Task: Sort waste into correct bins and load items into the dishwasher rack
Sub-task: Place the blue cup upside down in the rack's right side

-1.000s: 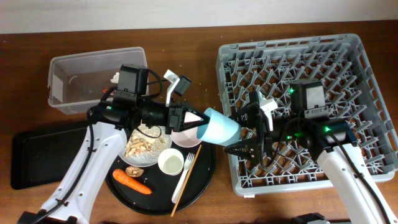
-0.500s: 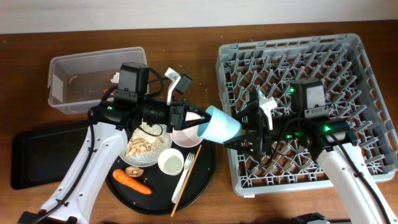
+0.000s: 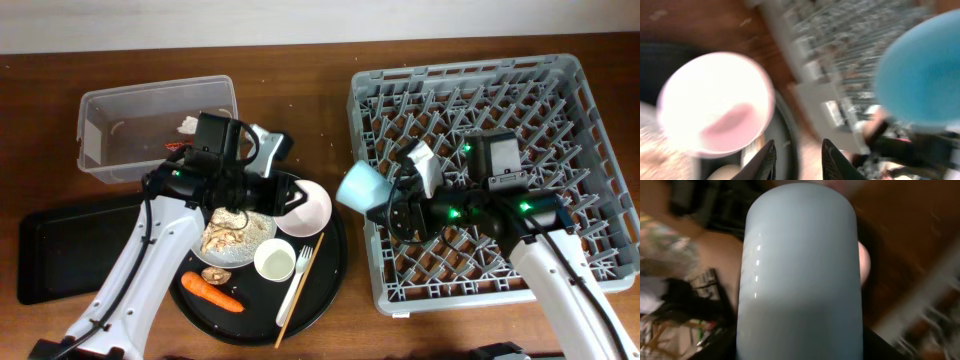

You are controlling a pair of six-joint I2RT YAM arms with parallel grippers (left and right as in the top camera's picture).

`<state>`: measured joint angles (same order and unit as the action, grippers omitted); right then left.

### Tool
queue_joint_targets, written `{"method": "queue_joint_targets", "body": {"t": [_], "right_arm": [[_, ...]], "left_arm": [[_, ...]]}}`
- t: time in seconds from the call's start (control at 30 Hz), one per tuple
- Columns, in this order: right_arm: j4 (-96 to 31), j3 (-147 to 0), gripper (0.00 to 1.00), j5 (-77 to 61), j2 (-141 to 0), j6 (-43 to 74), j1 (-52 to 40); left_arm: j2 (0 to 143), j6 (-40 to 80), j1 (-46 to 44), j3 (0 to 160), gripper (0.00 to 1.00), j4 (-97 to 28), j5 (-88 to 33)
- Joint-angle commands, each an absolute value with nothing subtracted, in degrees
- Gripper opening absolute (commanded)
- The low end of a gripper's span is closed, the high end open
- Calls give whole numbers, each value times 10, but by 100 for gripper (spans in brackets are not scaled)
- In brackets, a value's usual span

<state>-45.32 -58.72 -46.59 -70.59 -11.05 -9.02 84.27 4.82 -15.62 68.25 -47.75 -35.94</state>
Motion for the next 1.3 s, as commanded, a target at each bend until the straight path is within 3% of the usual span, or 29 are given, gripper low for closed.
{"method": "queue_joint_targets", "body": {"t": [0.0,0.23,0.43,0.6,0.83,0.87,0.9,1.27], "right_arm": [[-540,-639,47,-307,-706,-24,-43],[-774,-799,47,-154,-706,-23,154],[-804,-808,47,-20,-748,12,339],[-807,-808,46,-21,-839,25,404],[-788,-808,47,-25,-920,25,410],[-782,-808,56,-28,-923,25,410],[-765,-808,97,-35,-929,25,410],[-754,-808,98,-199,-933,16,409]], "left_arm": [[843,47,-149,685,30,-507,-188],[843,47,-145,685,30,-522,-150],[843,47,-145,685,30,-524,-150],[843,47,-145,685,30,-526,-150],[843,47,-145,685,30,-526,-150],[843,47,-145,685,30,-526,-150],[843,47,-145,685,30,-526,-150],[843,47,-145,685,30,-526,-150]]}}
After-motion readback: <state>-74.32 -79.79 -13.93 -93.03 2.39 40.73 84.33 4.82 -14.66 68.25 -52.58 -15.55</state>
